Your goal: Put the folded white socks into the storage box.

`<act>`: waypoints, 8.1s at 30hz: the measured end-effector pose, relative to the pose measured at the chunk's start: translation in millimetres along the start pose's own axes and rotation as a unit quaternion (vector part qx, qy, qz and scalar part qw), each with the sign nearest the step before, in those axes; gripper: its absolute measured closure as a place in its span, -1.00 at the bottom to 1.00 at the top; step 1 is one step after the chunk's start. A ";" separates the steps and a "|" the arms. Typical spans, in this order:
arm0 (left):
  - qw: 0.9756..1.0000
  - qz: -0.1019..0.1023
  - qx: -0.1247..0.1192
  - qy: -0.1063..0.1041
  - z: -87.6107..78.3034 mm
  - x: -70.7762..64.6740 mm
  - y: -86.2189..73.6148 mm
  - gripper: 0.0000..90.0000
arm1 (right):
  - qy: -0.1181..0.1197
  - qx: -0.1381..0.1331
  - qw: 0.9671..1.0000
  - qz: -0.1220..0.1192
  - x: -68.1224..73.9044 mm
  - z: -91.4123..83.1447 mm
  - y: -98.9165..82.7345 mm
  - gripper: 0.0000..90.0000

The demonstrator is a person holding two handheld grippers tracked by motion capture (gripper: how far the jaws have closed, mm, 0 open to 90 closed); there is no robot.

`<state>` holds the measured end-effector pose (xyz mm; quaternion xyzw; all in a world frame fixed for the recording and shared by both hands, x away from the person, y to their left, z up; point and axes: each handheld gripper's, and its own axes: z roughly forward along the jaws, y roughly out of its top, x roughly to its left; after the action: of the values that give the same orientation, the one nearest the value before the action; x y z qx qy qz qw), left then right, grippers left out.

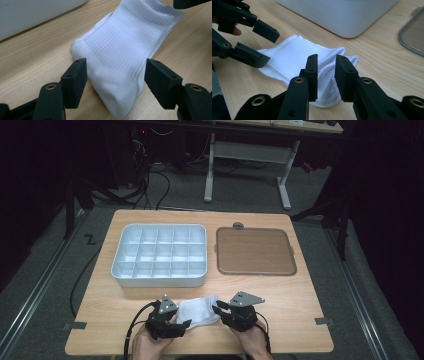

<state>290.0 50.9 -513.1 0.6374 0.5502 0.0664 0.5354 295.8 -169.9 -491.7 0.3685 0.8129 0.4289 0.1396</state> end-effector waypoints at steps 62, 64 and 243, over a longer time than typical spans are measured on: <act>1.000 0.011 0.001 0.018 39.6 6.1 4.9 0.30 | -0.024 0.063 0.998 -0.016 -15.6 23.5 -17.7 0.84; 1.000 0.010 0.001 0.019 39.6 5.8 4.7 0.30 | -0.025 0.064 0.997 -0.016 -15.6 23.4 -17.1 0.82; 0.987 -0.143 -0.016 -0.069 34.0 6.5 58.9 0.89 | 0.008 0.048 0.999 0.006 14.7 60.6 9.1 0.55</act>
<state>352.5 45.7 -486.1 0.5462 0.5961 -0.0462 0.5866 322.9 -120.0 -519.1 0.3762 0.8315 0.3929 0.1129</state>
